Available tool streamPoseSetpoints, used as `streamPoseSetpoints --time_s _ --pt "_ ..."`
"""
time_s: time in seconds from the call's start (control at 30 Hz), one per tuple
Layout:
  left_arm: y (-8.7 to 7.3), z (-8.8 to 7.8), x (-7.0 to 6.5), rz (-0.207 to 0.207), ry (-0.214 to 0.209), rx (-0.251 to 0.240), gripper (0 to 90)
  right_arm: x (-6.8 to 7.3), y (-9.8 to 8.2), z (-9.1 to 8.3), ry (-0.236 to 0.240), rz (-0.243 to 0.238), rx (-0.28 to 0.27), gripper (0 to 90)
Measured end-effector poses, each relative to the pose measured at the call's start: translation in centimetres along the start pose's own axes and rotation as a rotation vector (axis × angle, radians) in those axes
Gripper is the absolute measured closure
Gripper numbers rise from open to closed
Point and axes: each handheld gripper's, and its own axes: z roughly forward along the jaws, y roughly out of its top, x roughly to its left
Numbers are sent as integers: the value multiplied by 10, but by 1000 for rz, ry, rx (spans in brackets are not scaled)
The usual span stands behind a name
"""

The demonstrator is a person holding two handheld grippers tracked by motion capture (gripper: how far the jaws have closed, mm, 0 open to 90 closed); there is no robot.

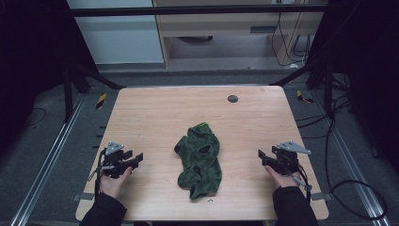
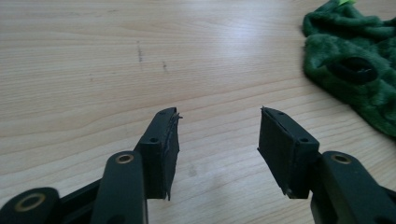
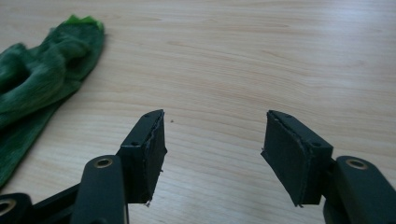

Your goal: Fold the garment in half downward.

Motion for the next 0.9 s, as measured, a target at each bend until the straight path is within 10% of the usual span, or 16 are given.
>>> streamPoseSetpoints --time_s 0.33,0.9 --pt "5 1 -10 23 -43 -18 374 19 6 1 83 -90 25 388" --pt "35 11 -24 61 -76 -39 289 42 40 7 166 -102 15 394"
